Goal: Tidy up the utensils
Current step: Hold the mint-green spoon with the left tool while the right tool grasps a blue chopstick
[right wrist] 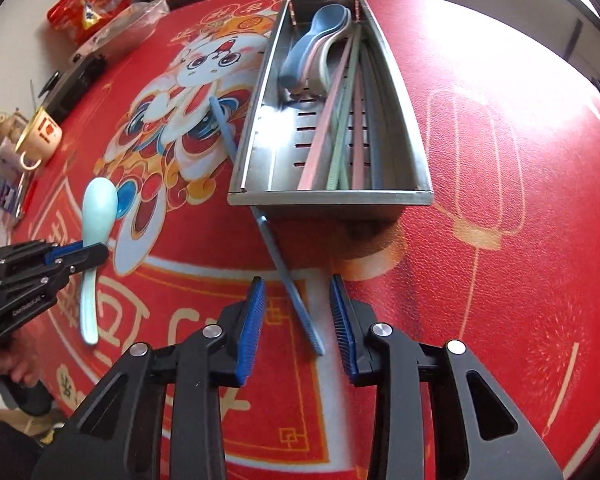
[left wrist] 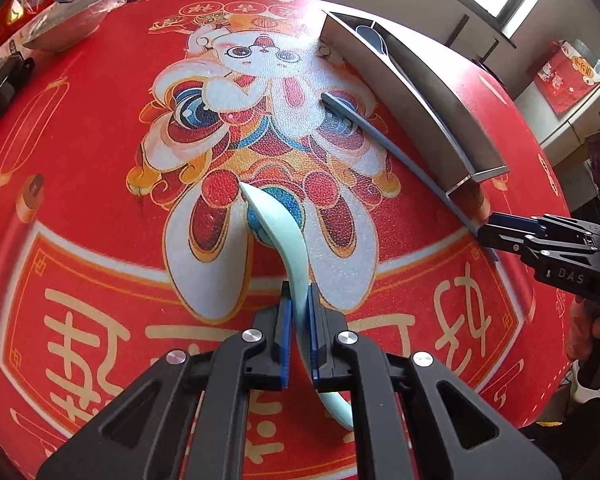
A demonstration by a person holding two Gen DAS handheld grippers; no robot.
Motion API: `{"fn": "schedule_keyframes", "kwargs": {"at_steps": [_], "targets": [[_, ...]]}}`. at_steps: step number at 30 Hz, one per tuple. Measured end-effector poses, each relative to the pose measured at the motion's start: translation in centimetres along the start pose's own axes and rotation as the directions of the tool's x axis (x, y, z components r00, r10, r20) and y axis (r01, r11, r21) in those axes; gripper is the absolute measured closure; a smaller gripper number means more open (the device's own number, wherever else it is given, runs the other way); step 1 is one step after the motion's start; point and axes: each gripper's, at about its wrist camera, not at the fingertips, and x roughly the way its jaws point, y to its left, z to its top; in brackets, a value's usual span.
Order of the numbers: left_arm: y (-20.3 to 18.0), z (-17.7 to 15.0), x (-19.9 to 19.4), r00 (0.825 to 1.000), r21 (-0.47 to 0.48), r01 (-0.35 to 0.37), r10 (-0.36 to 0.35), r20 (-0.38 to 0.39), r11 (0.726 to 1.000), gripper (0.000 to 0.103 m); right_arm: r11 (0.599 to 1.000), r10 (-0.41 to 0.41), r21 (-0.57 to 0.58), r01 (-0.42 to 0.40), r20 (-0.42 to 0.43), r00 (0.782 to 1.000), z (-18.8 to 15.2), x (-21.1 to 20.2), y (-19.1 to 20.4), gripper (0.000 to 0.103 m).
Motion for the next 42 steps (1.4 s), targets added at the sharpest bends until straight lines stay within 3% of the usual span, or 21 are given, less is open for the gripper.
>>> {"fn": "schedule_keyframes", "kwargs": {"at_steps": [3, 5, 14, 21, 26, 33, 35, 37, 42], "targets": [[0.3, -0.3, -0.2, 1.0, -0.011, 0.027, -0.027, 0.011, 1.0, 0.096, 0.999, -0.02, -0.037, 0.019, -0.019, 1.0, 0.3, 0.8, 0.9, 0.082], [0.5, -0.4, -0.2, 0.999, -0.019, 0.041, -0.041, 0.014, 0.999, 0.096, 0.998, -0.04, -0.053, 0.039, -0.02, 0.999, 0.3, 0.9, 1.2, 0.094], [1.4, -0.5, -0.2, 0.995, -0.046, 0.1, -0.099, 0.025, 0.994, 0.095, 0.999, -0.003, -0.045, -0.002, -0.094, 0.996, -2.4, 0.1, 1.5, 0.097], [1.7, -0.4, -0.1, 0.992, -0.036, 0.125, -0.124, 0.025, 0.992, 0.095, 0.998, -0.007, -0.067, -0.003, -0.151, 0.988, -5.4, -1.0, 1.6, 0.098], [1.8, -0.3, 0.0, 0.991, -0.023, 0.131, -0.13, 0.025, 0.991, 0.095, 0.997, -0.021, -0.073, 0.009, -0.174, 0.984, -5.5, -1.2, 1.6, 0.097], [1.5, -0.3, 0.0, 0.992, -0.005, 0.124, -0.124, 0.027, 0.992, 0.095, 0.999, -0.028, -0.044, 0.023, -0.108, 0.994, -1.8, -1.4, 2.0, 0.093], [1.4, -0.3, 0.0, 0.993, 0.001, 0.119, -0.119, 0.027, 0.993, 0.095, 0.999, -0.034, -0.03, 0.031, -0.085, 0.996, -0.4, -0.8, 2.0, 0.08], [1.3, -0.4, 0.0, 0.993, 0.004, 0.116, -0.116, 0.03, 0.993, 0.095, 0.999, -0.04, -0.01, 0.04, -0.048, 0.998, 0.8, -0.2, 1.9, 0.054], [1.0, -0.5, 0.0, 0.994, 0.022, 0.101, -0.101, 0.037, 0.995, 0.094, 0.999, -0.043, -0.004, 0.043, 0.0, 0.999, 2.3, 0.5, 2.4, 0.056]]}}
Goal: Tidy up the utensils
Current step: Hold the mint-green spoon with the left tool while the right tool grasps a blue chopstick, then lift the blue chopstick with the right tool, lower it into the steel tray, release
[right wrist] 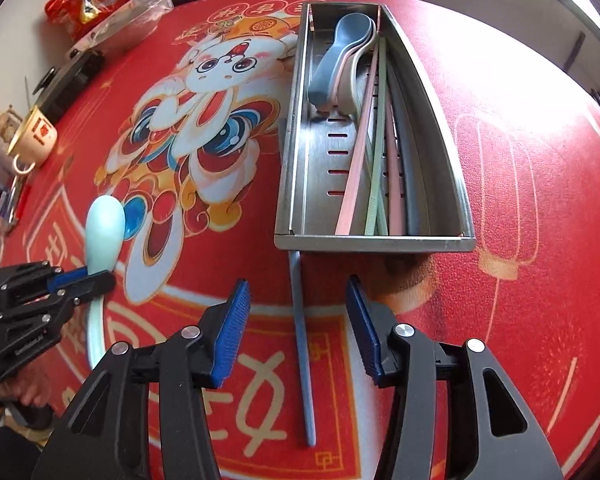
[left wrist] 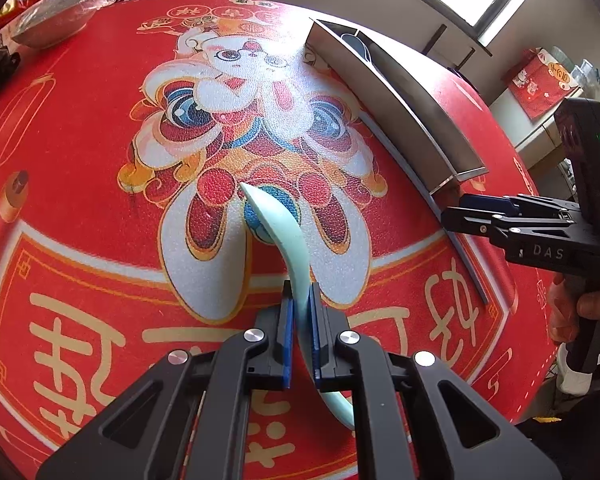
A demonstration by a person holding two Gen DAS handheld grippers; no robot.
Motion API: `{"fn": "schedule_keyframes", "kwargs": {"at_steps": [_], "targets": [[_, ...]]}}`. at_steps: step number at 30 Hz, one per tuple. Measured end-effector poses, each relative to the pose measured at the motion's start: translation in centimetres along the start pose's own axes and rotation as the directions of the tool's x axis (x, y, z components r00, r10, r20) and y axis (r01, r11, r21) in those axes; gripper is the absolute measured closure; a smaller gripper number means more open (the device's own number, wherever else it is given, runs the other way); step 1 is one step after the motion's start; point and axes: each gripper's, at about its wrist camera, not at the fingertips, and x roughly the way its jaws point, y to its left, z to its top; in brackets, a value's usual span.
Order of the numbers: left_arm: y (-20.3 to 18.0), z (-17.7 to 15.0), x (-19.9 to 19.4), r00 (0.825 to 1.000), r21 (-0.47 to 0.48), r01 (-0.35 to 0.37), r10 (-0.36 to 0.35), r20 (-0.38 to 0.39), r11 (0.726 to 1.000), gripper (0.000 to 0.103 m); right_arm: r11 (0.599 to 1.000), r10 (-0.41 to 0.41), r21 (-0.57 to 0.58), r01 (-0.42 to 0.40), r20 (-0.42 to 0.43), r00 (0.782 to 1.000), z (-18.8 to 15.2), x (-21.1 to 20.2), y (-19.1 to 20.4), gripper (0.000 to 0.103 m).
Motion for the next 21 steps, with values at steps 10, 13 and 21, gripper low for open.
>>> {"fn": "schedule_keyframes", "kwargs": {"at_steps": [10, 13, 21], "targets": [[-0.1, -0.1, 0.0, 1.0, 0.001, -0.001, 0.001, 0.005, 1.0, 0.094, 0.999, -0.043, -0.028, 0.043, 0.007, 0.999, 0.4, 1.7, 1.8, 0.083], [0.0, -0.2, -0.1, 1.0, -0.003, 0.001, -0.001, 0.007, 1.0, 0.094, 0.997, -0.043, -0.067, 0.044, 0.013, 0.999, 0.5, 1.9, 2.5, 0.095], [0.2, -0.2, -0.2, 1.0, -0.016, 0.01, -0.01, 0.009, 1.0, 0.094, 0.996, 0.005, -0.086, -0.006, -0.009, 1.0, -0.5, 1.7, 3.1, 0.097]]}}
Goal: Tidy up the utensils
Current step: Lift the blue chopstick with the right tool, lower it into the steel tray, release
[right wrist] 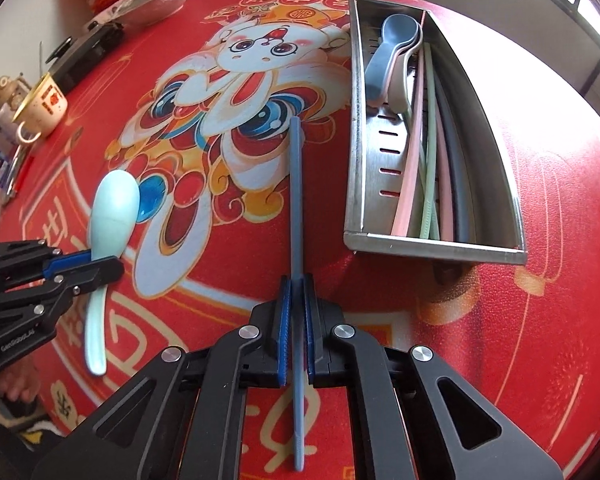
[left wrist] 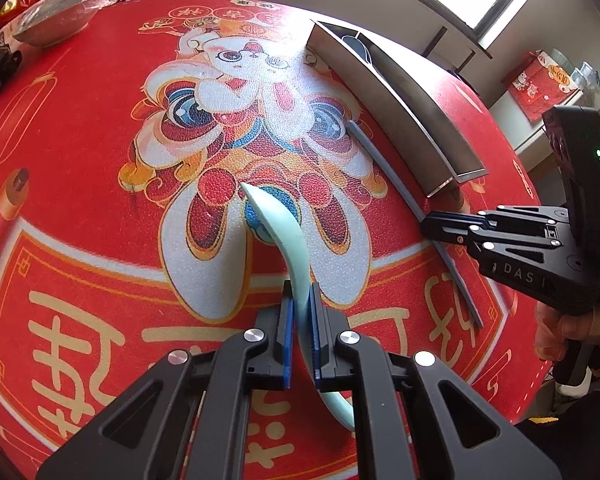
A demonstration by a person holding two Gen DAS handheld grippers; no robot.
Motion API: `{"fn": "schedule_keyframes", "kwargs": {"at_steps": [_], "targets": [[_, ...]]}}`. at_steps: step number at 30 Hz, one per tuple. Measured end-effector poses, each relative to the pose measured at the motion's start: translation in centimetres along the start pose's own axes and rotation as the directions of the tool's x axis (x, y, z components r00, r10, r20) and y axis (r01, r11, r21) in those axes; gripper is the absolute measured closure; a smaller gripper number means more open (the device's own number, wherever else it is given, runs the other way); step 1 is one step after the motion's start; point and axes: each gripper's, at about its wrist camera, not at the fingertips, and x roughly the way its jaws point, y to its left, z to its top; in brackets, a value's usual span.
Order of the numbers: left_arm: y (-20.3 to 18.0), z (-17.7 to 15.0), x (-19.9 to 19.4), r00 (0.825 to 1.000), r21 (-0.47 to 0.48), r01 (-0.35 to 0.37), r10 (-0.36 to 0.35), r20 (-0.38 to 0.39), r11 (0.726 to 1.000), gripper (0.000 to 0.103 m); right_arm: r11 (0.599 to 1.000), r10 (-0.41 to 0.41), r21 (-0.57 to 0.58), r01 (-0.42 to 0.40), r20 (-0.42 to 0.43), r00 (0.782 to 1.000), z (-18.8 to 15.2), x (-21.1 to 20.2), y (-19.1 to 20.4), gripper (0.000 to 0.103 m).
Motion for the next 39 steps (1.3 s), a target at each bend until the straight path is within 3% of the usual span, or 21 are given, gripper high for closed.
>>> {"fn": "schedule_keyframes", "kwargs": {"at_steps": [8, 30, 39], "targets": [[1.1, 0.0, -0.2, 0.999, -0.067, 0.052, -0.051, 0.01, 0.996, 0.095, 0.999, 0.015, -0.053, -0.015, 0.011, 1.0, -2.0, -0.6, 1.0, 0.097], [1.0, -0.1, -0.2, 0.999, -0.058, 0.045, -0.045, 0.01, 0.997, 0.095, 0.998, 0.049, -0.038, -0.048, 0.028, 0.998, -2.3, -0.7, 0.5, 0.097], [0.8, 0.1, -0.1, 0.999, -0.048, 0.035, -0.035, 0.002, 0.998, 0.095, 0.993, 0.114, -0.013, -0.113, 0.061, 0.992, -2.1, -1.8, 0.3, 0.097]]}}
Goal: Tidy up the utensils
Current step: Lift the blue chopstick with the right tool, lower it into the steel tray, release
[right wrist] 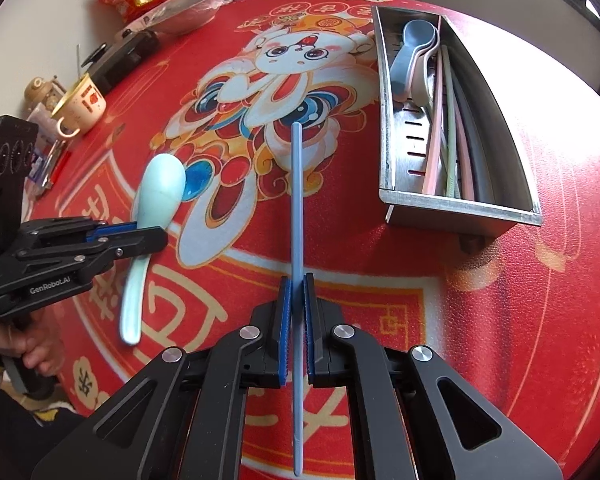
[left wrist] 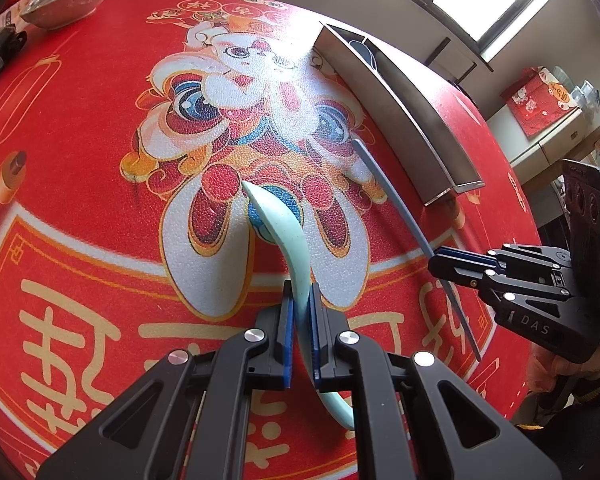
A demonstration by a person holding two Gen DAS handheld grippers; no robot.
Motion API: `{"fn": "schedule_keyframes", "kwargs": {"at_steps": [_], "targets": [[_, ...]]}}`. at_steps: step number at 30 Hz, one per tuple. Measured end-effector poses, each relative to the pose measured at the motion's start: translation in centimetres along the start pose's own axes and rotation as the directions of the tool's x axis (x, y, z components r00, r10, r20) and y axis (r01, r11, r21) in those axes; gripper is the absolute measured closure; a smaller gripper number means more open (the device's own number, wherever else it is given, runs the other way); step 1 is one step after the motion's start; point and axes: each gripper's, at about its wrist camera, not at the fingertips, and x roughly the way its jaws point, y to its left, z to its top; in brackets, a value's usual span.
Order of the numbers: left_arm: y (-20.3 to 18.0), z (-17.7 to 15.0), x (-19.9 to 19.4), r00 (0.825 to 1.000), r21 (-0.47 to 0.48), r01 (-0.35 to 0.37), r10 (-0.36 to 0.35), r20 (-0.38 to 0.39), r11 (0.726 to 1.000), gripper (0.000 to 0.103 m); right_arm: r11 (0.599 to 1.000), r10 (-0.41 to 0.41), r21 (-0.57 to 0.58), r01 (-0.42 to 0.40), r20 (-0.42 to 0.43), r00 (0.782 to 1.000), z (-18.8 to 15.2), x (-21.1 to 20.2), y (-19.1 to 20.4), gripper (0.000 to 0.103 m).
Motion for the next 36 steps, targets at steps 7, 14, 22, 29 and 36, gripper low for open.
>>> {"fn": "schedule_keyframes", "kwargs": {"at_steps": [7, 14, 22, 29, 36], "targets": [[0.4, 0.0, -1.2, 1.0, -0.027, 0.014, -0.013, 0.012, 1.0, 0.096, 0.999, 0.037, 0.026, -0.039, 0.079, 0.996, 0.9, -2.5, -0.3, 0.097], [0.4, 0.9, -4.2, 0.998, -0.048, 0.024, -0.021, 0.063, 0.999, 0.096, 0.992, 0.057, 0.108, -0.072, 0.132, 0.99, 0.9, -3.9, -2.3, 0.097], [-1.0, 2.5, -5.1, 0.995, -0.046, 0.026, -0.022, 0.093, 0.999, 0.096, 0.973, 0.053, 0.209, -0.096, 0.204, 0.978, 0.8, -5.8, -5.3, 0.097], [-1.5, 3.6, -5.6, 0.991, -0.055, 0.034, -0.027, 0.129, 0.998, 0.096, 0.953, 0.017, 0.29, -0.089, 0.244, 0.97, 3.3, -6.9, -8.3, 0.097], [-0.3, 3.4, -5.9, 0.989, -0.109, 0.029, -0.013, 0.146, 0.994, 0.096, 0.955, -0.05, 0.295, -0.039, 0.29, 0.956, 9.0, -6.8, -9.9, 0.097]]}}
